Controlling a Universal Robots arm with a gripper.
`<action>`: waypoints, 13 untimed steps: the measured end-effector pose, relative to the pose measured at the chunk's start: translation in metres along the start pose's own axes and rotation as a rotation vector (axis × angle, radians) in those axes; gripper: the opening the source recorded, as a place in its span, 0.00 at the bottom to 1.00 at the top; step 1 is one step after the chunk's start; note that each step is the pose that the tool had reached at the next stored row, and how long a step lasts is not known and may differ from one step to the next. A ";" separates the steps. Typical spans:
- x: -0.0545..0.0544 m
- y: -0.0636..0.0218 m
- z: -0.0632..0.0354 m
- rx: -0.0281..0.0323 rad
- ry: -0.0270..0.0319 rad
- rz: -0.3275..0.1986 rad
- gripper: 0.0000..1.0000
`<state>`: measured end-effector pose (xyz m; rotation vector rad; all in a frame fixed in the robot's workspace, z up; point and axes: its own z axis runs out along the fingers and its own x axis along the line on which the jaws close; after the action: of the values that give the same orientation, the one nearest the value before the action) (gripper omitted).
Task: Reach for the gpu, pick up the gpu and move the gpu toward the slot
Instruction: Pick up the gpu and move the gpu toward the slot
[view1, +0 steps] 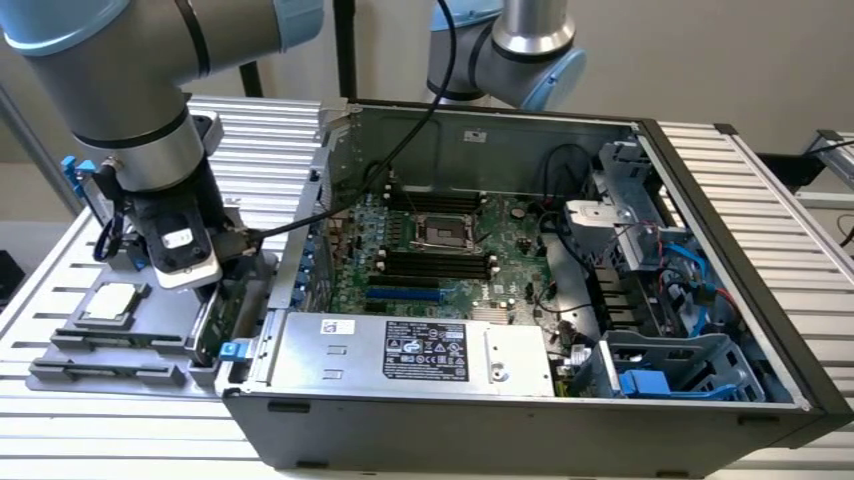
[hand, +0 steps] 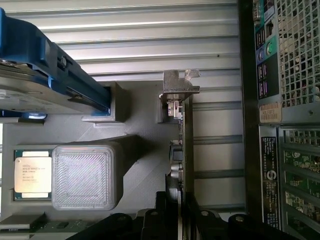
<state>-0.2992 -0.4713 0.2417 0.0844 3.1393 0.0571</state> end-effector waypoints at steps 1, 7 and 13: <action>0.000 0.0000 -0.0005 0.0001 0.0001 0.000 0.26; 0.000 0.0001 -0.0038 0.0000 0.0000 0.000 0.26; 0.000 0.0004 -0.0110 0.0001 0.0000 0.000 0.26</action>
<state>-0.2992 -0.4713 0.2527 0.0844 3.1393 0.0570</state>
